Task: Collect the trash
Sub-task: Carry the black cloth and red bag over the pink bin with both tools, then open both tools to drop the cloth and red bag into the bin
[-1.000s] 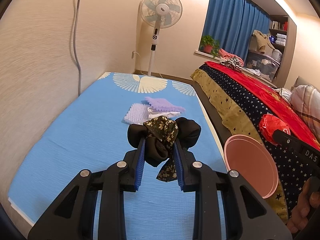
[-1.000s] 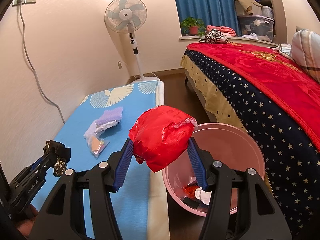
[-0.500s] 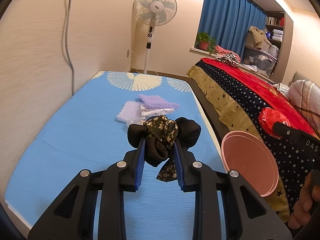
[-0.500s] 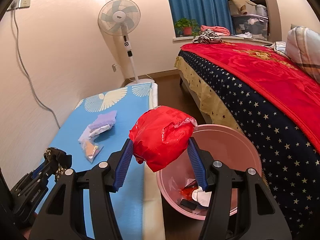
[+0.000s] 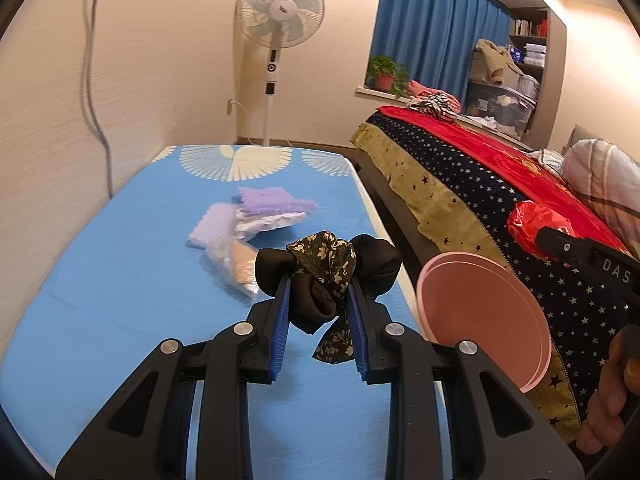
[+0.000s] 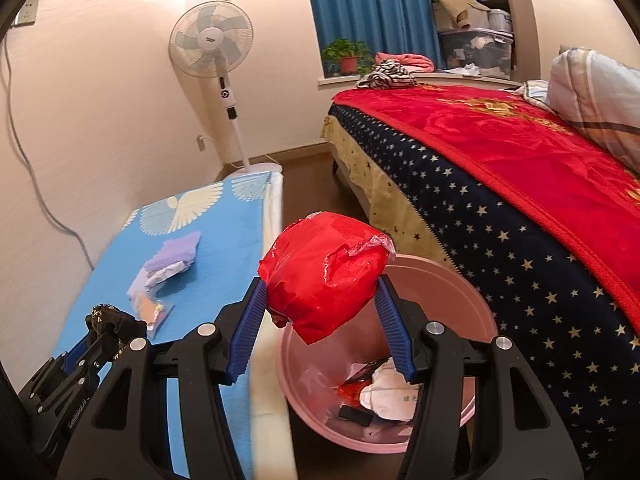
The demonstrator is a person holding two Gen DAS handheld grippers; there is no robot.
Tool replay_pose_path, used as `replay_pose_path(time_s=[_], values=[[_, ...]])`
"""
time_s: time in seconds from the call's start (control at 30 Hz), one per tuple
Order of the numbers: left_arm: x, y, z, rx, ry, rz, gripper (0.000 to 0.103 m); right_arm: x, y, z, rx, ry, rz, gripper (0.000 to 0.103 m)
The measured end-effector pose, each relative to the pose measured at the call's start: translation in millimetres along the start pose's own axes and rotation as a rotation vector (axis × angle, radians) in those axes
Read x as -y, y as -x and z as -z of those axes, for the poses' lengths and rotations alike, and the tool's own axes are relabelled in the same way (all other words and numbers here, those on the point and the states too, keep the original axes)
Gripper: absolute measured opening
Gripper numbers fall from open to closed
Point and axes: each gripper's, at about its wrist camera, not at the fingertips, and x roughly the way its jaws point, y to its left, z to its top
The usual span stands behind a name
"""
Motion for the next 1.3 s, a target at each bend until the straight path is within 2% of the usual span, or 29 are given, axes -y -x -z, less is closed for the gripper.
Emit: replay_pose_path(time_s=[0.87,1.3], values=[[67,-41,4,-0.046,-0.056,0.152,0.027,53,-8,-10,0.027,-0.092,0.202,0.056],[108,-66,11,-0.098,-0.09,0.246,0.027,73,-14,-12,0.024,-0.114,0.264,0.055]])
